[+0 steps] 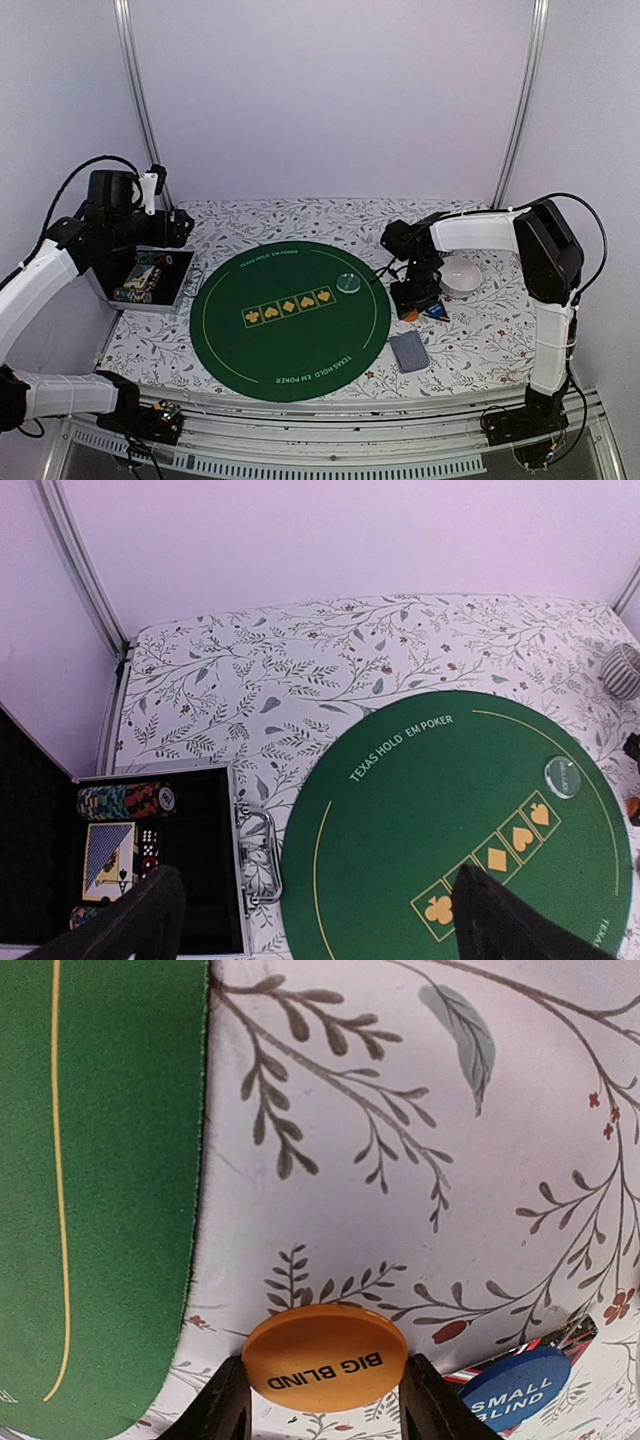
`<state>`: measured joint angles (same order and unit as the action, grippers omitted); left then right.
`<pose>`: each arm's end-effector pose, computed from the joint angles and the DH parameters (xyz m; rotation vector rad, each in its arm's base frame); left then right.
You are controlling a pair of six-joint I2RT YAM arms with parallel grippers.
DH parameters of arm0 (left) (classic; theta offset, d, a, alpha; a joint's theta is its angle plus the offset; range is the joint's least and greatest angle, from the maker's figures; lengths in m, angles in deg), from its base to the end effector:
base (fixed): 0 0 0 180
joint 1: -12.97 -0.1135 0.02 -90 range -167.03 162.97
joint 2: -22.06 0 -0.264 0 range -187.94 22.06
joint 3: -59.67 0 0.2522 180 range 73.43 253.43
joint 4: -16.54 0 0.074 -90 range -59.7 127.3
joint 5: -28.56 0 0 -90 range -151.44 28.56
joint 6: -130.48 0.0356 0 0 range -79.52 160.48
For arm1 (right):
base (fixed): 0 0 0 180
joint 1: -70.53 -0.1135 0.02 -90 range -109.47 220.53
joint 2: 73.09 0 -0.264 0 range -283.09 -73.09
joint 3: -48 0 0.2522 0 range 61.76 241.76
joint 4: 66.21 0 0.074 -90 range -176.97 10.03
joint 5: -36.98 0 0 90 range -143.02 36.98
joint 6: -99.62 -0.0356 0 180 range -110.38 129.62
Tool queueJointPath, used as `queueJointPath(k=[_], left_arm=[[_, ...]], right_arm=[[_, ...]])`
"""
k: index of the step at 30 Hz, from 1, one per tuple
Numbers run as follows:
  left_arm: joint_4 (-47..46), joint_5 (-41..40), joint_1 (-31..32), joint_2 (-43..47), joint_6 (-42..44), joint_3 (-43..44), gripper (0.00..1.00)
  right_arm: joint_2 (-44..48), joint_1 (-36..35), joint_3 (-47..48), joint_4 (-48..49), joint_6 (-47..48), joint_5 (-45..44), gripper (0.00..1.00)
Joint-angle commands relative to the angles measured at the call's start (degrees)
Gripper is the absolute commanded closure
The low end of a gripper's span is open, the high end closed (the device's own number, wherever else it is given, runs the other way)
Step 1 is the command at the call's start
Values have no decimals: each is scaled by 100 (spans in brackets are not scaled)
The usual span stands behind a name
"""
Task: Distribute texas hold em gaming equipment
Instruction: Pick up the big blind button from the center of the board.
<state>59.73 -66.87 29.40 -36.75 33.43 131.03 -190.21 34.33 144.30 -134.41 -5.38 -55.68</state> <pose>0.2154 -0.0600 0.3384 0.1154 2.1031 -0.1464 0.3060 0.2219 0.1493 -0.5707 3.0528 -0.0535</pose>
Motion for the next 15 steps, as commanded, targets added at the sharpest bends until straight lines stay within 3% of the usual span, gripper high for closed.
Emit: queueJointPath(k=[1,15], left_arm=[[-85,-42,80,74,72,-48,5],[-103,-59,93,86,82,-73,5]], right_arm=[[-187,-37,72,-150,-38,-222,58],[186,-342,826,-585,-135,-277,59]])
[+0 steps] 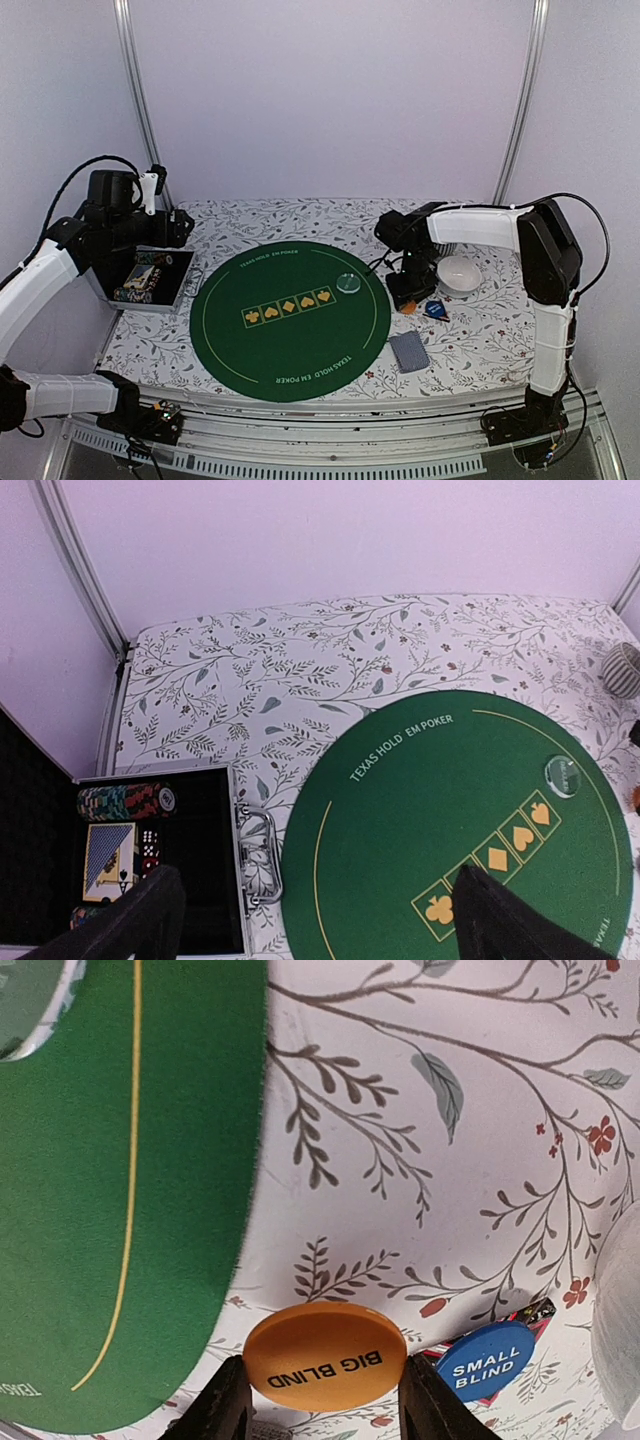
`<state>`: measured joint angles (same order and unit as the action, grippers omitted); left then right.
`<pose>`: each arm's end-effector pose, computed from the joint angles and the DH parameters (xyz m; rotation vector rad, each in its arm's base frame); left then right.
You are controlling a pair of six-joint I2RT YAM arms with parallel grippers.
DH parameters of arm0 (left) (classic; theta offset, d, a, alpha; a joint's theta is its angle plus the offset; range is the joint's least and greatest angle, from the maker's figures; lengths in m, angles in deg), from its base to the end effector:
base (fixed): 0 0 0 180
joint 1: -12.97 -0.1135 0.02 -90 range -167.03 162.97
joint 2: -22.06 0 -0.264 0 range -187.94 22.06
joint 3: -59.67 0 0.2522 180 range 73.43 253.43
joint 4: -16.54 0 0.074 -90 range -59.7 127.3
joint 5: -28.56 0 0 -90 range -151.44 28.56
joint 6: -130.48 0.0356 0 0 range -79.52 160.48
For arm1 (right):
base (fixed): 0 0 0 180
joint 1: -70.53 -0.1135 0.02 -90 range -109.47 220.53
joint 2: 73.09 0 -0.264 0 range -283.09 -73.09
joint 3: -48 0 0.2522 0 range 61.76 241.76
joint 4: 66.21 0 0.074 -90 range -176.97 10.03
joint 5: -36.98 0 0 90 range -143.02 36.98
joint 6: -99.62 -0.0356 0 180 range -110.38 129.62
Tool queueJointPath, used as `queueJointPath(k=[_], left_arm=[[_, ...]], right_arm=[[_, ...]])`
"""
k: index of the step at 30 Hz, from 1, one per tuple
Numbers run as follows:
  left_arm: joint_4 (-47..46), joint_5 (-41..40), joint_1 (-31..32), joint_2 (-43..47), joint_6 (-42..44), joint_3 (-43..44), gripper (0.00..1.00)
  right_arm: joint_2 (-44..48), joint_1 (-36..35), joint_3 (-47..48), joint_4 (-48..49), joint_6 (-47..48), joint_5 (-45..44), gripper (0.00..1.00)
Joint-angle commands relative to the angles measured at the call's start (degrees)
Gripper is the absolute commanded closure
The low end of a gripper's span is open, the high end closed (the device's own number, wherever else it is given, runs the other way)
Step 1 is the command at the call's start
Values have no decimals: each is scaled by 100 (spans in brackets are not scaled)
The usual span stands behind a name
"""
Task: Distribute texas hold em gaming equipment
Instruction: Pick up the big blind button from the center of the board, then place the big blind button on the poker table mat.
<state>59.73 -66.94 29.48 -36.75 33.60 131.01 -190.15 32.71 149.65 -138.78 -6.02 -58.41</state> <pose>0.2154 -0.0603 0.3382 0.1193 2.1031 -0.1441 0.3078 0.2347 0.1722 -0.5873 3.0093 -0.1046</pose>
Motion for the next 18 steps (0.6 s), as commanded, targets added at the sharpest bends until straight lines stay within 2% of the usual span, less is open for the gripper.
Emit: queueJointPath(k=[1,7,13,18], left_arm=[[-106,-49,88,84,61,-78,5],[-112,-39,94,80,63,-72,5],[-105,-58,90,125,81,-80,5],[-113,-67,98,166,90,-100,5]], right_arm=[[158,-254,389,-97,-67,102,59],[-515,-1146,1351,233,116,907,60],[-1363,-1751,2293,93,117,1176,61],[-1647,-2124,2541,-173,83,1248,61]])
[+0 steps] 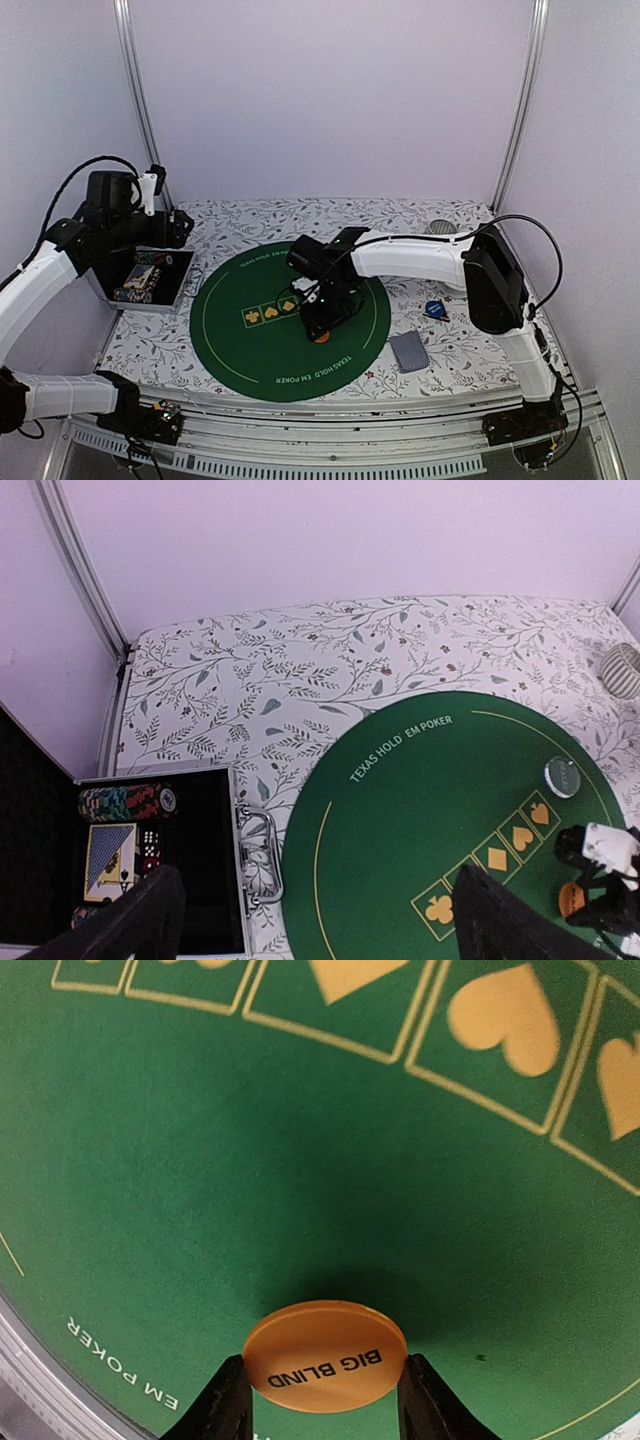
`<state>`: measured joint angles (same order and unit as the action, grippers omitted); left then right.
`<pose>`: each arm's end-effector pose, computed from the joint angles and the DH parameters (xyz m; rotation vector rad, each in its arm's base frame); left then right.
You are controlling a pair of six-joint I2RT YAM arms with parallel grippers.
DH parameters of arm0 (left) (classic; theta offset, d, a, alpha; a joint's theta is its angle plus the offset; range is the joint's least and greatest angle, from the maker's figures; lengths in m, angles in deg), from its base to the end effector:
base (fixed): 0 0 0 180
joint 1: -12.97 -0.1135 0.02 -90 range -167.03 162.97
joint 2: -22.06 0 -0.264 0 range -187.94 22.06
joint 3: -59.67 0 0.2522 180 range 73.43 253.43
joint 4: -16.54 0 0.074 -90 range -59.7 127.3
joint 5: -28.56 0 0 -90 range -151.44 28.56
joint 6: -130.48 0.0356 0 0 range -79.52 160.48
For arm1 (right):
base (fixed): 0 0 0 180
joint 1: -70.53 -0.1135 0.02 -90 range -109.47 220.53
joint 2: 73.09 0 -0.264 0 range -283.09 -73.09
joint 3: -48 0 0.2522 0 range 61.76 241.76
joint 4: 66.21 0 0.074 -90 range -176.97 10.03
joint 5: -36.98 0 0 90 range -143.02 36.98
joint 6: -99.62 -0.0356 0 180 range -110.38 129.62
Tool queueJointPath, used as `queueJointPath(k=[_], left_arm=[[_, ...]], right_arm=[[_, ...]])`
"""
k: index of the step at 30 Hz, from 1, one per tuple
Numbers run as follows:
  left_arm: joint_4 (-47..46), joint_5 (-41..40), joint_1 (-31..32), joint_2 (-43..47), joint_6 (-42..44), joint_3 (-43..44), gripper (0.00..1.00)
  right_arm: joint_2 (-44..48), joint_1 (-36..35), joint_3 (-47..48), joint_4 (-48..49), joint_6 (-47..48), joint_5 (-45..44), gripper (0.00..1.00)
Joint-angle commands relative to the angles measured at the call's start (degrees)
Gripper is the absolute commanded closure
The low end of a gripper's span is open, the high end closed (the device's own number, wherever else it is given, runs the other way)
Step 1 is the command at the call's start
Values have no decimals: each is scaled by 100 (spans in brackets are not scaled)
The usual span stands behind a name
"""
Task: Distribute texas hold em gaming equipment
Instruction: Place the big blind button on the poker table mat.
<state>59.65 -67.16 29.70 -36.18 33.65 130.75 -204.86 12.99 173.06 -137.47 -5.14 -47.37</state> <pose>0.2131 -0.0603 0.3389 0.1211 2.0959 -0.1434 0.2488 0.3977 0.1739 -1.1141 2.8013 0.3075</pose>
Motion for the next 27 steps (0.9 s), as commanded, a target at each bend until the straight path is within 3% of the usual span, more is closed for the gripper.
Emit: queueJointPath(k=[1,13,17,20,23,27], left_arm=[[-116,-36,80,109,81,-84,4],[-139,10,101,74,77,-65,4],[-138,0,101,90,77,-63,4],[-139,0,103,86,77,-56,5],[-133,25,115,69,77,-46,4],[-137,7,121,82,77,-67,5]], right_arm=[[-174,-193,194,-340,-19,138,61],[-651,-569,578,-526,-44,46,59],[-651,-570,667,-566,-10,-64,29],[-362,-570,644,-496,79,-168,13],[349,-374,404,-448,116,-639,6],[1533,396,-1024,-196,-428,-1052,6]])
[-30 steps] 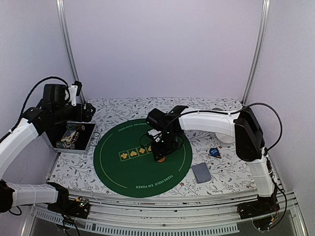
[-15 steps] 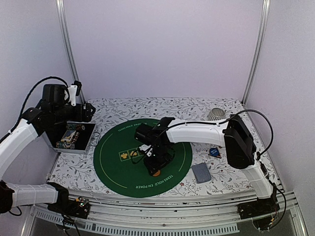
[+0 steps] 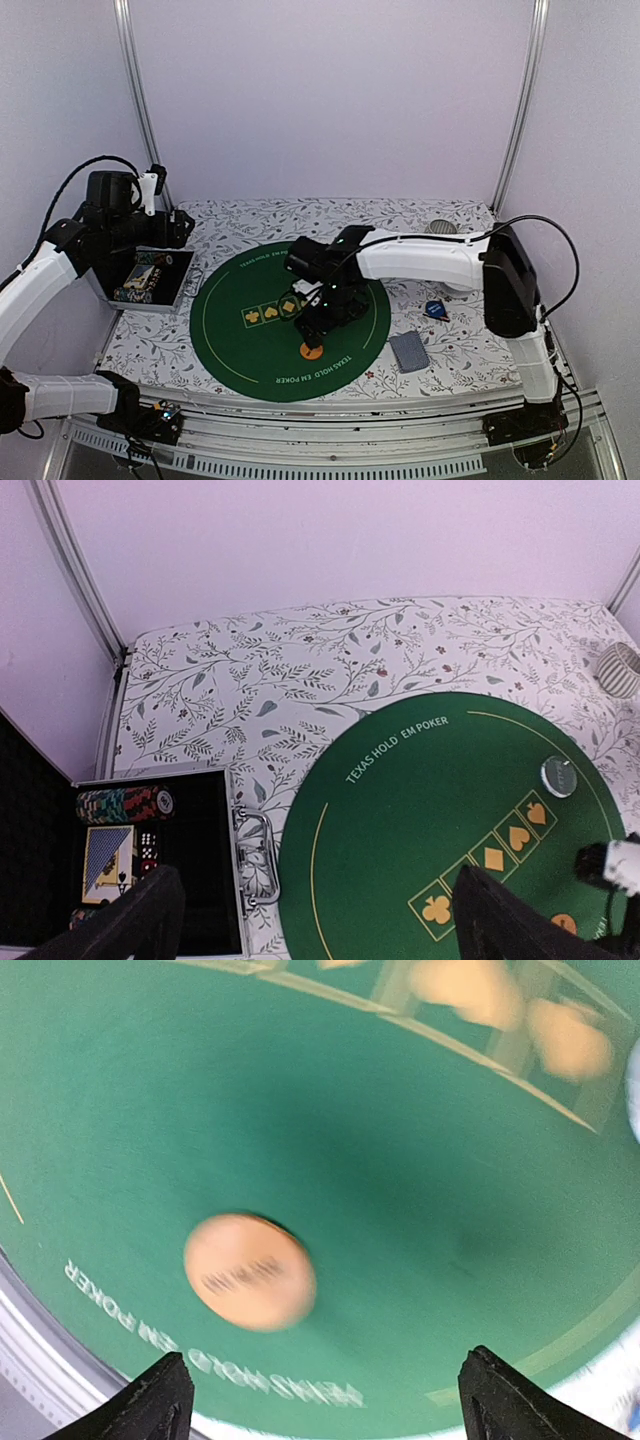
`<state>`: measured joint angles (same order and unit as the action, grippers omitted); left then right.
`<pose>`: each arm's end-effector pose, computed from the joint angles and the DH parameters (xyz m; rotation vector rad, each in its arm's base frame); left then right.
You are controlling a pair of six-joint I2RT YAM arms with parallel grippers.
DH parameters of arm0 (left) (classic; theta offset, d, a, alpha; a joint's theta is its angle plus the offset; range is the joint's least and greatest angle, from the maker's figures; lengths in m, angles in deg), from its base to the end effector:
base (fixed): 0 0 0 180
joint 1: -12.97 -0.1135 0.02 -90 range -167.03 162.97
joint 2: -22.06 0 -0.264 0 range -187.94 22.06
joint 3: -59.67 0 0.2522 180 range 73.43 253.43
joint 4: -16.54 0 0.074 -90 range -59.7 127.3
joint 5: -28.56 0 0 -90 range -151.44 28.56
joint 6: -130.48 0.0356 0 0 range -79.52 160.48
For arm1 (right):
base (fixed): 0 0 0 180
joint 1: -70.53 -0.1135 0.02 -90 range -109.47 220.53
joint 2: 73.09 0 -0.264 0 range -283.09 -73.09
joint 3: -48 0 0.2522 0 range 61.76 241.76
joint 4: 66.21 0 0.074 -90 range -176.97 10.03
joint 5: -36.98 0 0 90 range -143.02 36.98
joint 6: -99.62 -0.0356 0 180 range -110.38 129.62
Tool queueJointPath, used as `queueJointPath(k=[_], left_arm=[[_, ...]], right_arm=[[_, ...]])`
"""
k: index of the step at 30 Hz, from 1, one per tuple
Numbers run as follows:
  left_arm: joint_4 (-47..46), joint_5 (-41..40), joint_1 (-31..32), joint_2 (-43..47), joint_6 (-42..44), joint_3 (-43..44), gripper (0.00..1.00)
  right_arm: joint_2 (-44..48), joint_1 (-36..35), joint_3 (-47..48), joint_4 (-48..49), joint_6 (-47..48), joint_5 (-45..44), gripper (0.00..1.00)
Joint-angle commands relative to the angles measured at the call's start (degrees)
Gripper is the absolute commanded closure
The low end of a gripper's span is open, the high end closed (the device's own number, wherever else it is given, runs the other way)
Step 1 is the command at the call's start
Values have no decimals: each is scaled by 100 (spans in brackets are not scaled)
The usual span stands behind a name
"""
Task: Distribute texas hold em gaming equipment
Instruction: Place the big blind button on the poker table mat, then pick up the small blind button from the poker table mat.
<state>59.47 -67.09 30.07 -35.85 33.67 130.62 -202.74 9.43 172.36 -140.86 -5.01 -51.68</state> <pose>0.2116 -0.0614 0.3395 0.1281 2.0893 -0.1498 0.2210 0.4020 0.1856 -1.1908 2.7659 0.1905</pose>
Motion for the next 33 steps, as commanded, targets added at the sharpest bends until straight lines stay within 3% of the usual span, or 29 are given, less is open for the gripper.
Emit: queueJointPath(k=[1,6,10,23,33], left_arm=[[-120,-7,89,47,85,-45,4],[-128,-23,102,69,84,-71,4],[-139,0,111,23,80,-63,4],[-95,-86,118,95,124,-76,4],[-99,-114,122,130,145,-107,4]], right_arm=[[1572,980,-1360,220,-575,-701,8],[2577,1766,-3129,554,-1079,-1072,14],[2870,2093,-3796,858,-1163,-1065,19],[2499,2719,-4060,1414,-798,-1306,15],[2155,2911,-4038,1703,-469,-1175,19]])
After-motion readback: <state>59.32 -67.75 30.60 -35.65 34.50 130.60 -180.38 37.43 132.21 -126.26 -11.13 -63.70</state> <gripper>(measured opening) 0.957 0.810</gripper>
